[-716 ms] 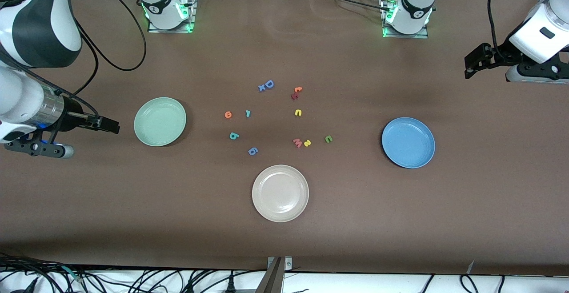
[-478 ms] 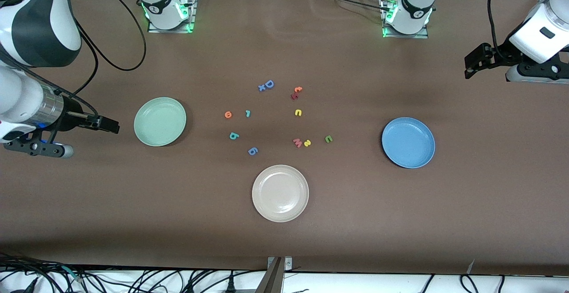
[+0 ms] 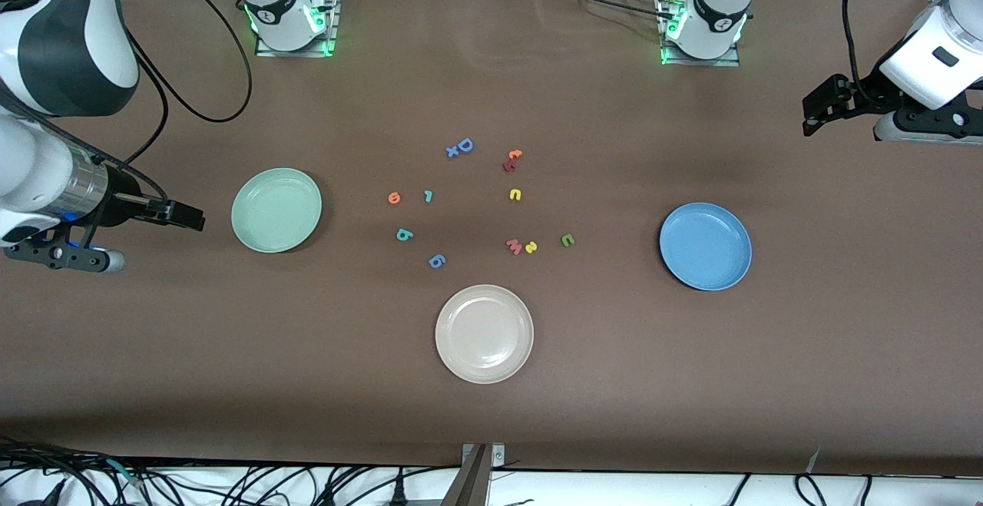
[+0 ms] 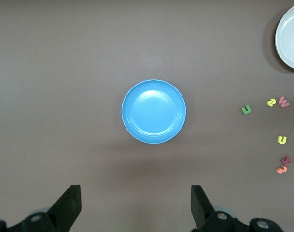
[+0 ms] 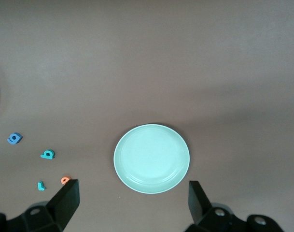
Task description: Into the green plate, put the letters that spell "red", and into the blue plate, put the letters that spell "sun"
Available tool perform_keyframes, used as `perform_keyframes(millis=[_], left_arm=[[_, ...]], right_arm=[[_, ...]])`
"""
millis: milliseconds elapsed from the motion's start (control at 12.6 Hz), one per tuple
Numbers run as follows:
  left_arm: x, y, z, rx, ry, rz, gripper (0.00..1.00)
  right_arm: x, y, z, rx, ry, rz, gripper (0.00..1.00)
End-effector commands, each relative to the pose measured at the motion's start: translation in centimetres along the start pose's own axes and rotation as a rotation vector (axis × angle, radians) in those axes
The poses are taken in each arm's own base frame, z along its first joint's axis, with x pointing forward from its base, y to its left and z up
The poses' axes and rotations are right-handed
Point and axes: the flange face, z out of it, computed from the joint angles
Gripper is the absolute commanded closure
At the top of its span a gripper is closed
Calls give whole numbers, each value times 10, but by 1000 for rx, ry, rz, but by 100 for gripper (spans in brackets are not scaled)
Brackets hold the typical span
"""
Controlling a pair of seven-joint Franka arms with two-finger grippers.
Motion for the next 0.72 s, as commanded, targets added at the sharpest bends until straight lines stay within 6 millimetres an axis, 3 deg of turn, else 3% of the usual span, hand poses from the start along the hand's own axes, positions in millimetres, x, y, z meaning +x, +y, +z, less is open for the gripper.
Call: perform_keyframes(millis=[0, 637], left_arm=[[-1, 0, -7, -30, -4, -2, 0], [-2, 0, -8, -30, -2, -2, 0]], right_arm=[[-7, 5, -5, 13, -5, 4, 0], [-6, 9, -5, 9, -4, 23, 0]])
